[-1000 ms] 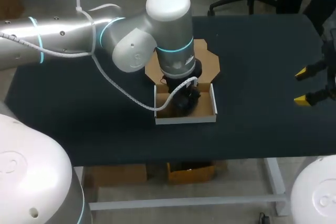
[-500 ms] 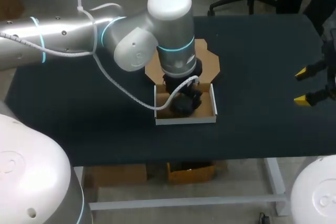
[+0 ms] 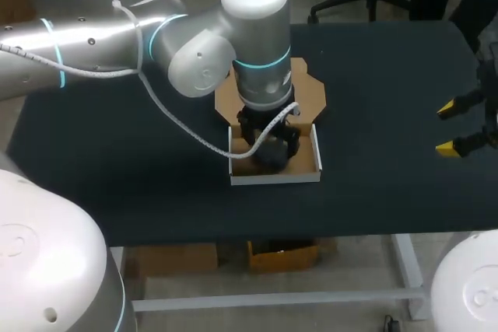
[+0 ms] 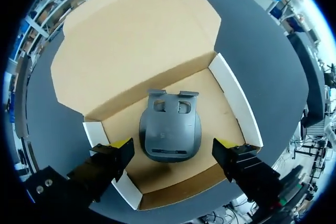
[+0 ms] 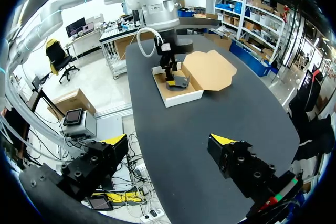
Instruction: Assemble the packaging by folding the flat box into shape, placing the metal phone stand inside, and closing the box properly
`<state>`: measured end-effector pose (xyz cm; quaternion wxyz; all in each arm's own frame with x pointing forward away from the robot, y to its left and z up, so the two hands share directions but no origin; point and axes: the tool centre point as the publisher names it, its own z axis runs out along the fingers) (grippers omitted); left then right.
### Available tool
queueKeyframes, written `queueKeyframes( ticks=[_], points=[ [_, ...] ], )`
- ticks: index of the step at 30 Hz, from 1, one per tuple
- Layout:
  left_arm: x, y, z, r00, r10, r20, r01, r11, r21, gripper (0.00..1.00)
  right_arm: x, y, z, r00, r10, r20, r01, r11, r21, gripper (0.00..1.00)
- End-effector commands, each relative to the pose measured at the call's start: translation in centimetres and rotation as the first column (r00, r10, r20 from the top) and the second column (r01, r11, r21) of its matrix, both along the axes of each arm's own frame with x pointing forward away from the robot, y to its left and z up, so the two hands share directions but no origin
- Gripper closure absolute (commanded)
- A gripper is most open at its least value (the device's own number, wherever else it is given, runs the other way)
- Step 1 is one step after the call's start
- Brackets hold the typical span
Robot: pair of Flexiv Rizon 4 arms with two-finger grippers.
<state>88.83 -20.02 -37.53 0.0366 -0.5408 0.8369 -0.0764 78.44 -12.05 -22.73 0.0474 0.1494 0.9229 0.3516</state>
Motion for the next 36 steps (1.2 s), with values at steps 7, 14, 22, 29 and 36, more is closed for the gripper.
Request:
queueKeyframes(
  ticks=[7, 14, 22, 29, 36],
  points=[
    [0.17, -0.45, 0.00, 1.000, 0.008, -0.020, -0.007, 1.000, 0.006, 0.00, -0.12, -0.04, 0.12, 1.000, 0.000, 0.000, 0.000, 1.000, 0.000, 0.00],
    [0.17, -0.45, 0.00, 1.000, 0.008, -0.020, -0.007, 1.000, 0.006, 0.00, -0.12, -0.04, 0.12, 1.000, 0.000, 0.000, 0.000, 1.000, 0.000, 0.00],
    [0.17, -0.45, 0.00, 1.000, 0.008, -0.020, -0.007, 1.000, 0.006, 0.00, -0.12, -0.04, 0.12, 1.000, 0.000, 0.000, 0.000, 1.000, 0.000, 0.00],
    [0.17, -0.45, 0.00, 1.000, 0.008, -0.020, -0.007, 1.000, 0.006, 0.00, -0.12, -0.04, 0.12, 1.000, 0.000, 0.000, 0.000, 1.000, 0.000, 0.00],
    [-0.45, -0.27, -0.21, 0.998, 0.055, -0.028, -0.054, 0.998, 0.020, 0.00, -0.12, -0.04, 0.12, 1.000, 0.000, 0.000, 0.000, 1.000, 0.000, 0.00]
  ],
)
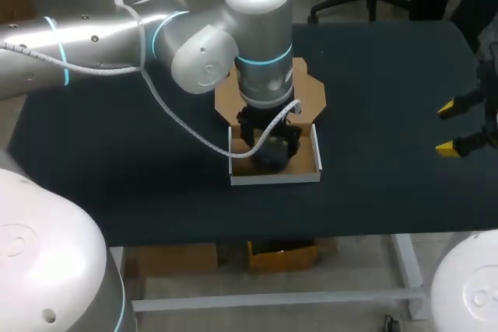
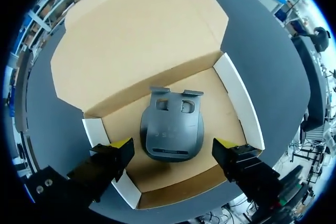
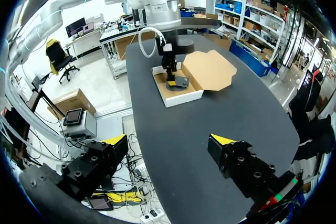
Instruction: Assemble the packaging by folding the flat box into shape, placing the metal phone stand inside, and closing the box properly
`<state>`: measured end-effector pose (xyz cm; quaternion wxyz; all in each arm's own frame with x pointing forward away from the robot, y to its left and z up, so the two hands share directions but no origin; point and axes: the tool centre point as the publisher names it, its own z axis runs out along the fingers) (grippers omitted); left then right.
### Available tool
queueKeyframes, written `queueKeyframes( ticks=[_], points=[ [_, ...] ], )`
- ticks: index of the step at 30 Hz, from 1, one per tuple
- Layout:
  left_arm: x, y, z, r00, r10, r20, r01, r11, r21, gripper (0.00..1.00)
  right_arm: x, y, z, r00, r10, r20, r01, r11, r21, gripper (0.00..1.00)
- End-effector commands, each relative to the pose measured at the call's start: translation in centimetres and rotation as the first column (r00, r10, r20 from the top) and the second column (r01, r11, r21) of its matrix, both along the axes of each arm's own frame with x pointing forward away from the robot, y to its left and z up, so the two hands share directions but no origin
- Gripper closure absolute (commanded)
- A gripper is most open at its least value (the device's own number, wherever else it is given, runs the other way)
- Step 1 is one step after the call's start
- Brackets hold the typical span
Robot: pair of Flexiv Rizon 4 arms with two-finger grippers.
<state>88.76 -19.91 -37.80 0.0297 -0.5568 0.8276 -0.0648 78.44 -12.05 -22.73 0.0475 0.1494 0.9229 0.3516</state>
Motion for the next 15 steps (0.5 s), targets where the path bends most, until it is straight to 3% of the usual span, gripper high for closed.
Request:
queueKeyframes(
  ticks=[1, 11, 15],
  points=[
    [-0.53, -0.40, 0.07, 1.000, 0.028, 0.001, -0.028, 1.000, 0.013, 0.00, -0.12, -0.04, 0.12, 1.000, 0.000, 0.000, 0.000, 1.000, 0.000, 0.00],
    [-0.97, -0.61, -0.02, 0.992, 0.125, -0.004, -0.125, 0.992, -0.001, 0.00, -0.12, -0.04, 0.12, 1.000, 0.000, 0.000, 0.000, 1.000, 0.000, 0.00],
    [-1.18, -0.92, -0.28, 0.983, 0.178, -0.036, -0.178, 0.984, 0.010, 0.00, -0.12, -0.04, 0.12, 1.000, 0.000, 0.000, 0.000, 1.000, 0.000, 0.00]
  ],
)
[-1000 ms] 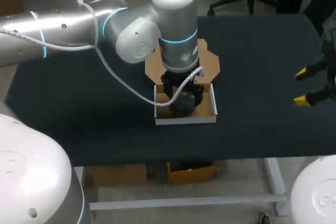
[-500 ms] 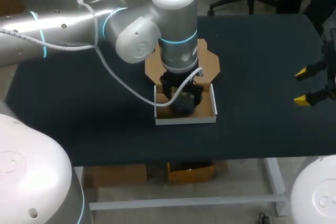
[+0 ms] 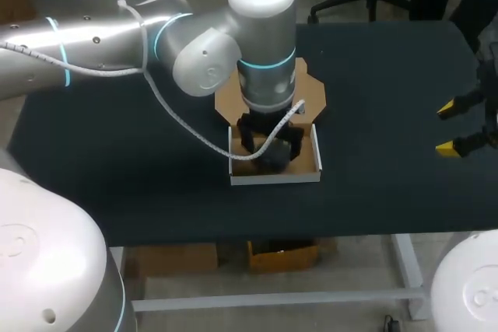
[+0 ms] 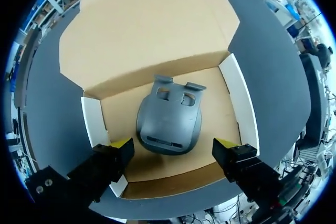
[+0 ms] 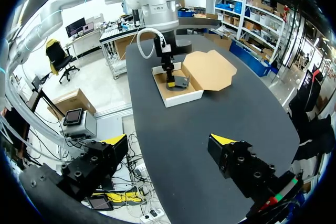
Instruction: Assemble the packaging by folding the flat box into shape, placing the metal phone stand inside, and closing the box properly
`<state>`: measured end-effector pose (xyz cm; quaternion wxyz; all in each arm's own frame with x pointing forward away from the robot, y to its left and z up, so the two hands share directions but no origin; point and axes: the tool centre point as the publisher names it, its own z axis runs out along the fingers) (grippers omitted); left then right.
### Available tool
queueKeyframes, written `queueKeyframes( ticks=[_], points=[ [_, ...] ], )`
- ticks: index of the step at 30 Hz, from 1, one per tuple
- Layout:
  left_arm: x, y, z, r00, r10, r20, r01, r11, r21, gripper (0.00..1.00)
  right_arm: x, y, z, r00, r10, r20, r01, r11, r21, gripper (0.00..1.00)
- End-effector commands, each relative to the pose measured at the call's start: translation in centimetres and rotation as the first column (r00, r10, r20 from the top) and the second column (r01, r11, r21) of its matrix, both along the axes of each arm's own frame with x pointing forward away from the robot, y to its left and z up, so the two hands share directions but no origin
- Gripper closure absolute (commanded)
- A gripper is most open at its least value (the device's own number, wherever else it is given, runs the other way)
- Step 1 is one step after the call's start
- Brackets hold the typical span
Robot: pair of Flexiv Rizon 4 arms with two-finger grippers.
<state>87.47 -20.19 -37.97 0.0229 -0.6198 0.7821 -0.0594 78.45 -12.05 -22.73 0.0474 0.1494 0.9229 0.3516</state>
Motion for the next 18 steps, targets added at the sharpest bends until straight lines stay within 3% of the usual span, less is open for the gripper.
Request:
queueKeyframes(
  ticks=[1, 18],
  points=[
    [0.0, -0.7, -0.2, 0.999, 0.034, -0.014, -0.034, 0.999, 0.016, 0.00, -0.1, 0.0, 0.1, 1.000, 0.000, 0.000, 0.000, 1.000, 0.000, 0.00],
    [-1.5, -1.9, -0.7, 0.995, 0.087, -0.040, -0.087, 0.996, 0.017, 0.00, -0.1, 0.0, 0.1, 1.000, 0.000, 0.000, 0.000, 1.000, 0.000, 0.00]
  ],
)
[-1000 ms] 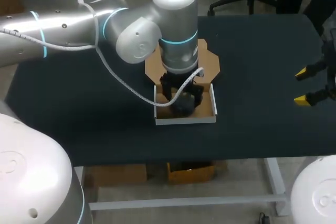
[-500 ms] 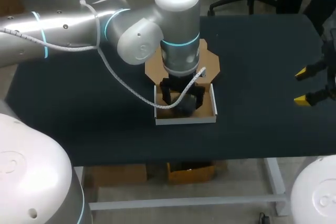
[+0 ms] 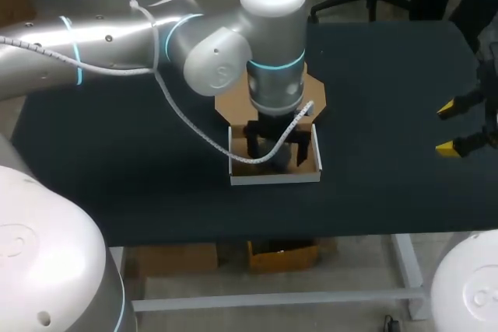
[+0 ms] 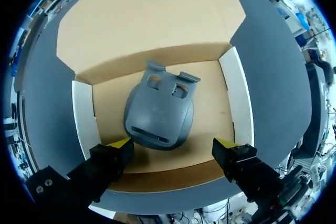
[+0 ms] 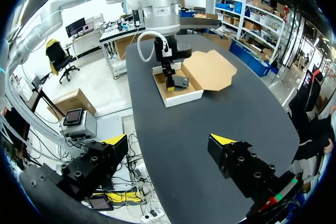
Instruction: Assemble the packaging by folding the flat box into shape, placing the metal phone stand inside, and closing the box properly
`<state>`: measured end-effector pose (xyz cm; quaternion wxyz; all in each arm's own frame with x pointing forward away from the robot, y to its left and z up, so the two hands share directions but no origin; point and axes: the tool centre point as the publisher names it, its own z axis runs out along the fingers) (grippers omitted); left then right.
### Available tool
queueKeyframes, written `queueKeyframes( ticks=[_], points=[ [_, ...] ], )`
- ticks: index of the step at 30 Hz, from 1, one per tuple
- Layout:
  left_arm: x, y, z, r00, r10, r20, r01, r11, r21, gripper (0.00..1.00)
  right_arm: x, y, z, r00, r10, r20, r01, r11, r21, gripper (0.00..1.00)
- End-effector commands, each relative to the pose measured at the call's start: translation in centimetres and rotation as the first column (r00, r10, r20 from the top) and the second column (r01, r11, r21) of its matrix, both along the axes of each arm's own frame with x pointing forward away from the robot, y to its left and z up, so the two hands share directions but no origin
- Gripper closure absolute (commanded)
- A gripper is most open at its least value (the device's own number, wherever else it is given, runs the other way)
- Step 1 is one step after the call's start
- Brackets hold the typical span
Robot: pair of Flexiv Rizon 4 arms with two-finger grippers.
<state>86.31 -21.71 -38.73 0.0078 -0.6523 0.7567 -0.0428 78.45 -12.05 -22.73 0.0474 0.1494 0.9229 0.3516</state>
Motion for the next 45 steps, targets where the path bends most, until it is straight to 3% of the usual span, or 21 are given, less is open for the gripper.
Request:
queueKeyframes(
  ticks=[1, 27, 45],
  points=[
    [-0.5, -0.4, 0.1, 1.000, 0.006, 0.004, -0.006, 1.000, 0.012, 0.00, -0.1, 0.0, 0.1, 1.000, 0.000, 0.000, 0.000, 1.000, 0.000, 0.00],
    [-3.9, -1.4, -0.9, 0.998, 0.059, -0.035, -0.057, 0.998, 0.038, 0.00, -0.1, 0.0, 0.1, 1.000, 0.000, 0.000, 0.000, 1.000, 0.000, 0.00],
    [-6.6, -1.6, -1.1, 0.986, 0.161, -0.045, -0.159, 0.987, 0.035, 0.00, -0.1, 0.0, 0.1, 1.000, 0.000, 0.000, 0.000, 1.000, 0.000, 0.00]
  ],
)
